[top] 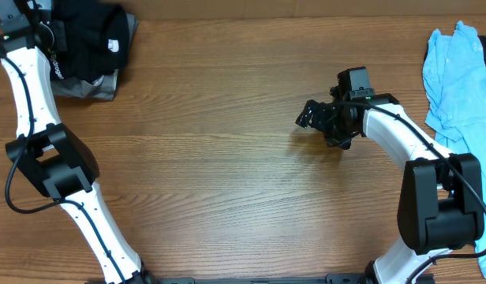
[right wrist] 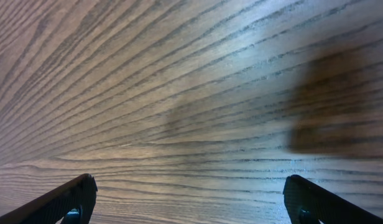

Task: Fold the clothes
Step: 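Lower the black bundle onto the grey stack and open the left gripper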

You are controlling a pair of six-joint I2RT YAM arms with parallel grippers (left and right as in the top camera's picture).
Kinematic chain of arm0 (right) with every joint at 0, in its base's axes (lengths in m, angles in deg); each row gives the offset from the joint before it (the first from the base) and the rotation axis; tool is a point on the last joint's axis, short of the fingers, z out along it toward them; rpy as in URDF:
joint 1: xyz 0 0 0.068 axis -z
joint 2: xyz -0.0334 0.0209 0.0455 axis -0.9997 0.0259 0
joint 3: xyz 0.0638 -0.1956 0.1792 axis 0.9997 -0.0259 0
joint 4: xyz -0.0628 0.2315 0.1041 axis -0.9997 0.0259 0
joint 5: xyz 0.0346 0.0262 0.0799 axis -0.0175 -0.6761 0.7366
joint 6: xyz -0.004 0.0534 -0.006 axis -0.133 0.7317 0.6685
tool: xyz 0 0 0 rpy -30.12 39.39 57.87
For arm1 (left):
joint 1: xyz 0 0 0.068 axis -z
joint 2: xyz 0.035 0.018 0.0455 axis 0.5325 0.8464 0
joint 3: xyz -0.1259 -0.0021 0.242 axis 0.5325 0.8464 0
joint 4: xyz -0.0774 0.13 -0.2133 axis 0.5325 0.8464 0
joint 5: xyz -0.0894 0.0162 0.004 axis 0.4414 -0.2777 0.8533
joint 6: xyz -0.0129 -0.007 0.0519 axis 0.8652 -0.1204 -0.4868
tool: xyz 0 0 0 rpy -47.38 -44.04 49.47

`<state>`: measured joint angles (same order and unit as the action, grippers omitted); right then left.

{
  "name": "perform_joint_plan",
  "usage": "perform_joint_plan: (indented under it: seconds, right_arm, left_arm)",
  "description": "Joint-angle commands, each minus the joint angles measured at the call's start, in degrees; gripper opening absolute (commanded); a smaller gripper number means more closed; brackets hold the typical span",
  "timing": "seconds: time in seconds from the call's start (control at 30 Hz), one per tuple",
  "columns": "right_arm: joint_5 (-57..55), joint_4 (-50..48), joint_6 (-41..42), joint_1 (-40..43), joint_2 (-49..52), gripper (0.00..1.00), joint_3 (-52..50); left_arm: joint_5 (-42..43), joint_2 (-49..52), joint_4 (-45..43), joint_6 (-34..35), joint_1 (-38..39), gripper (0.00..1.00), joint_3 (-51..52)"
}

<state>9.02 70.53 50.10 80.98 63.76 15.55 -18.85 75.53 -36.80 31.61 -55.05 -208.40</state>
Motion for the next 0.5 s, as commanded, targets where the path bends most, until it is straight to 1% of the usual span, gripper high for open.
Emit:
perform_joint_plan:
  seconds: [0.0,0.07,0.2,0.23,0.27,0.3,0.33,0.37,0.4,0.43,0.47]
  right_arm:
    - [-0.1,0.2,0.2,0.1,0.3,1.0,-0.3]
    - [-0.1,0.2,0.2,0.1,0.3,1.0,-0.3]
    - [-0.2,0.0,0.2,0.1,0.3,1.0,-0.3]
    - [-0.2,0.1,0.2,0.1,0.3,1.0,-0.3]
    - [-0.2,0.1,0.2,0.1,0.3,1.0,-0.3]
    - [-0.2,0.1,0.2,0.1,0.3,1.0,-0.3]
    - [-0.1,0.1,0.2,0.1,0.3,1.0,-0.3]
    - [-0.1,0.1,0.2,0.1,0.3,1.0,-0.3]
    - [-0.1,0.3,0.2,0.1,0.3,1.0,-0.3]
    - [-0.1,0.4,0.2,0.1,0.3,1.0,-0.3]
    - [-0.2,0.6,0.2,0.1,0.3,1.0,-0.3]
  left_arm:
    - [-5.1,1.1,-1.4,0.2,-1.3,0.11,-1.9]
    - [-7.3,1.1,-1.7,0.9,-1.7,0.12,-1.9]
    - [-9.4,1.1,-1.7,1.4,-2.6,0.16,-1.9]
    - [-9.5,1.1,-1.3,1.7,-2.8,0.2,-1.9]
    - [-9.5,1.1,-1.3,2.3,-2.9,0.2,-1.9]
    - [-9.7,1.1,-1.2,3.0,-3.0,0.24,-1.9]
    - [-10.2,1.1,-1.2,3.8,-3.0,0.33,-1.9]
    - [-10.7,1.1,-1.3,4.6,-3.0,0.49,-1.9]
    - [-11.0,1.1,-1.3,6.1,-3.0,0.54,-1.9]
    - [-11.0,1.0,-1.3,6.6,-3.0,0.61,-1.9]
    - [-10.9,1.0,-1.4,7.1,-2.9,0.73,-1.9]
